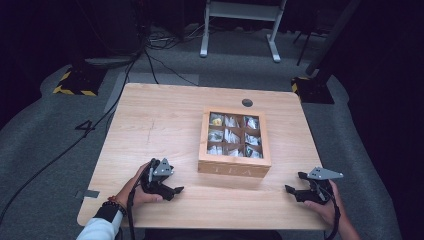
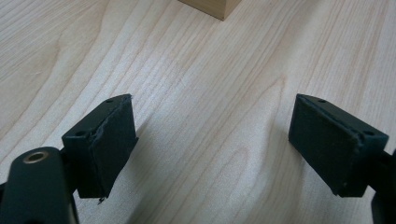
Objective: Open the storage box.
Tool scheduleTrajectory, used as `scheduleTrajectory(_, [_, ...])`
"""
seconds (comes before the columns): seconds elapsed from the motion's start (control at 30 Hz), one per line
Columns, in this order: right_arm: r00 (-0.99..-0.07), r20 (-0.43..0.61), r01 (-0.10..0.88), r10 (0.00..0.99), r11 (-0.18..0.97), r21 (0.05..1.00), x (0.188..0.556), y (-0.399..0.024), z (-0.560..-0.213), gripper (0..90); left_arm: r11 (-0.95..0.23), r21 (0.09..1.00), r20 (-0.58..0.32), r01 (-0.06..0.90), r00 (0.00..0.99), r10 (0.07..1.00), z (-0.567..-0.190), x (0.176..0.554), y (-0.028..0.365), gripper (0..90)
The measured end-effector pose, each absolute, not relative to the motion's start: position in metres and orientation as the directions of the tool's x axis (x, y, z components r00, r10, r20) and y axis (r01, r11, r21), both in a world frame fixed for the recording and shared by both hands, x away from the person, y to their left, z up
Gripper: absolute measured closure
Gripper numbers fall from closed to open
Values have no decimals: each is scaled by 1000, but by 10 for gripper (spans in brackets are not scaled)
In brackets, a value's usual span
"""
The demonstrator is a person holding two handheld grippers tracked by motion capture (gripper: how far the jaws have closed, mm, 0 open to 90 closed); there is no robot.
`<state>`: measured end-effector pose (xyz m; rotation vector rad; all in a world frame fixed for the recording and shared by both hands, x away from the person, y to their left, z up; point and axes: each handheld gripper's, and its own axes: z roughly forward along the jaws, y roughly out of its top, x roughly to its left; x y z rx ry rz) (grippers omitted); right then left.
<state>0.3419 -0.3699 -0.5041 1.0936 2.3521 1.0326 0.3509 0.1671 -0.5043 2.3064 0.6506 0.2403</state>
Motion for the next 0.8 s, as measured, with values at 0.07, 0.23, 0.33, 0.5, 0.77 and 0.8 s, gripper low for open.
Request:
scheduleTrajectory(0.07, [-642,-7,513,767,437,739,342,-370,-504,186,-616,688,-14,383,856,517,-504,351,167,152])
scheduleTrajectory(0.23, [-638,-6,517,770,435,738,342,-370,-504,187,-615,689,-15,384,855,518,-504,352,167,152])
scheduleTrajectory(0.33, [-633,-5,524,774,433,733,342,-369,-503,193,-612,690,-16,387,853,521,-504,352,167,152])
scheduleTrajectory(0.5, [-621,0,537,784,426,728,343,-367,-501,231,-611,689,-15,389,851,525,-504,353,167,150])
scheduleTrajectory(0.77, [-646,-10,488,763,423,763,344,-356,-488,261,-611,689,-15,390,851,525,-504,354,166,149])
scheduleTrajectory(0.8, [-650,-7,478,760,416,774,345,-353,-484,272,-611,689,-15,390,851,525,-504,354,166,149])
